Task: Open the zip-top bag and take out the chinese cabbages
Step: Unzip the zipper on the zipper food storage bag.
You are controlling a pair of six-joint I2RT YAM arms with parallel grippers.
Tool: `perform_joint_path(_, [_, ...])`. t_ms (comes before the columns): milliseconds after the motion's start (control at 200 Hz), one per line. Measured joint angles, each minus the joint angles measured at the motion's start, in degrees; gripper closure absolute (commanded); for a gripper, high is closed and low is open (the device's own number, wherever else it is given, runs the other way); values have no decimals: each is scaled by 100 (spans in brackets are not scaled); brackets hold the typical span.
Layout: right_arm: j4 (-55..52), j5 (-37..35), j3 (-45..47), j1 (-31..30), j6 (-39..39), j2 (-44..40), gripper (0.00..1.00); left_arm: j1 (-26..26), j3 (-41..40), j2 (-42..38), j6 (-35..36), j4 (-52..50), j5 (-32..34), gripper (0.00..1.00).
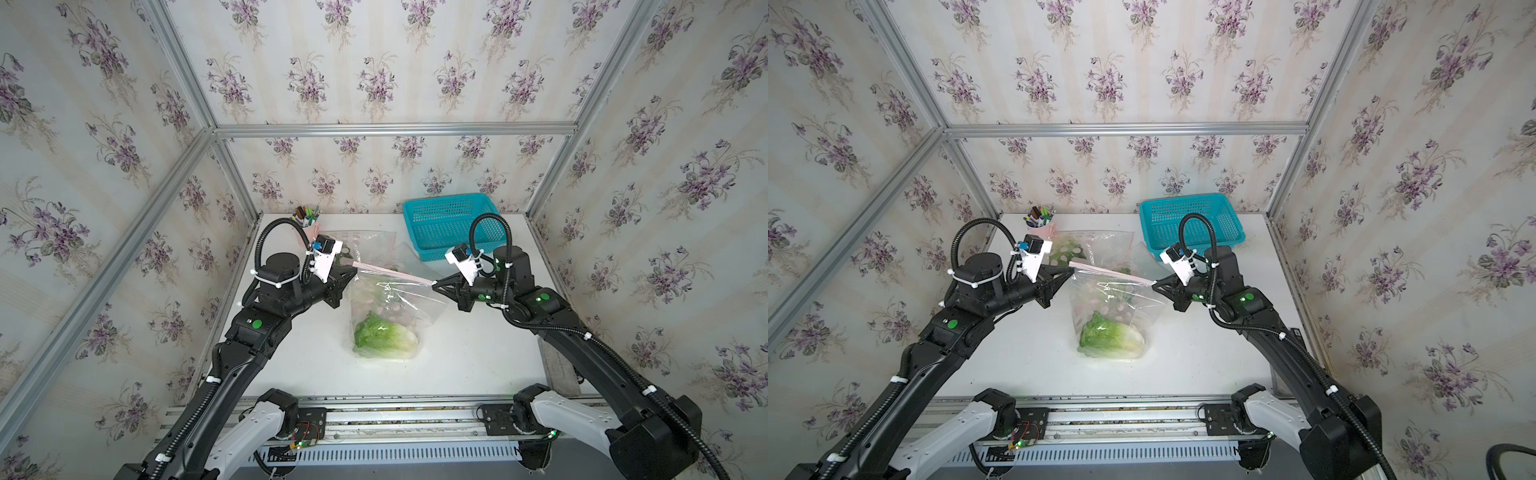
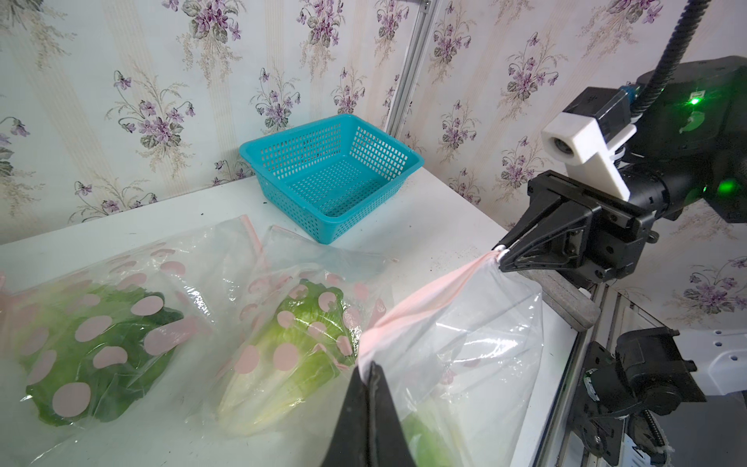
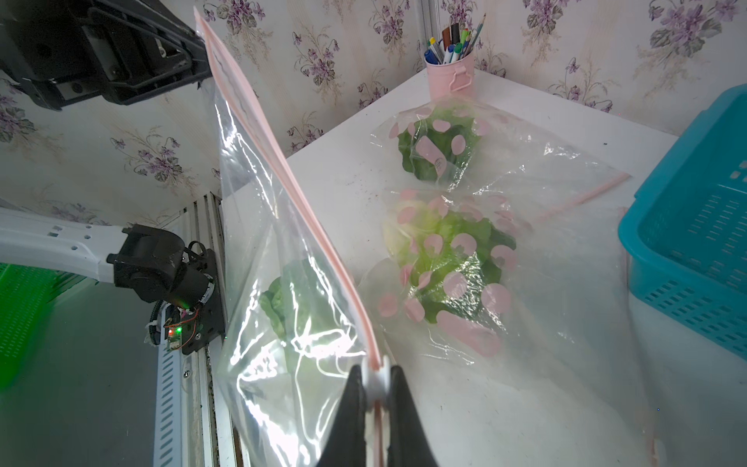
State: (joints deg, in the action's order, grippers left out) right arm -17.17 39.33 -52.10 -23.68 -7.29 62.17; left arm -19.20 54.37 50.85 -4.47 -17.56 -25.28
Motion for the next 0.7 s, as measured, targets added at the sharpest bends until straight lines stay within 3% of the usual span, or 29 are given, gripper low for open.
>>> perform_joint_path(699, [-162, -98, -2, 164, 0, -133, 100, 205, 31, -214, 59, -177, 33, 100])
